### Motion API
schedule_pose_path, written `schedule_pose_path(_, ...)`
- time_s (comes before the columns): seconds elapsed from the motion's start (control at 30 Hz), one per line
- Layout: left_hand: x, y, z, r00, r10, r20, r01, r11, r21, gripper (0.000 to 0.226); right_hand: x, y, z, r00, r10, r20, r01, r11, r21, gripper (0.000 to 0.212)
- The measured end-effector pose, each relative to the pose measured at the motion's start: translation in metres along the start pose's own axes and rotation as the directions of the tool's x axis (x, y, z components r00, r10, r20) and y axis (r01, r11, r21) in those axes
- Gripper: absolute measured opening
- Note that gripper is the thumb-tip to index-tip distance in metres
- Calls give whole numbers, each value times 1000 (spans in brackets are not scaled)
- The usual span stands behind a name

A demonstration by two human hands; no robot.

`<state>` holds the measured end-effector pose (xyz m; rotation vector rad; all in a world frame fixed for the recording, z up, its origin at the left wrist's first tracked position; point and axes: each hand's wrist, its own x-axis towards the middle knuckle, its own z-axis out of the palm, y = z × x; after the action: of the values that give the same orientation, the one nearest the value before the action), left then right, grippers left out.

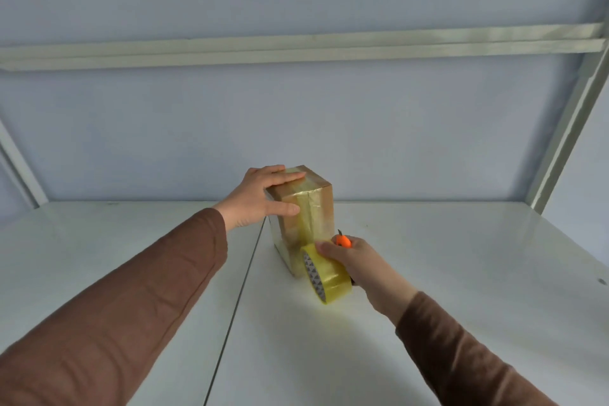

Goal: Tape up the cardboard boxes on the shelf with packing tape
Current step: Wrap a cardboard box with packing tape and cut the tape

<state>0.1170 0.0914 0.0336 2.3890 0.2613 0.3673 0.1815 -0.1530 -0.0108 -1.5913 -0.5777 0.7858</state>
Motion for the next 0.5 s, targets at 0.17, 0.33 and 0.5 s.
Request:
schedule_pose_path(0.17,-8,3,-11,993,-112,49,121,953,-279,54,-19,-16,-2,961,-246,-129,255,966,53,54)
schedule_pose_path(0.33,-8,-5,-11,984,-37,-174,38,999,1,48,-19,-6,9,845,-514,-147,528,845,82,44)
schedule_pose_path(0.5,2,-14,5,962,264,-66,-182,805,565,54,3,0,22,757,-647,-89,632,760,-149,58)
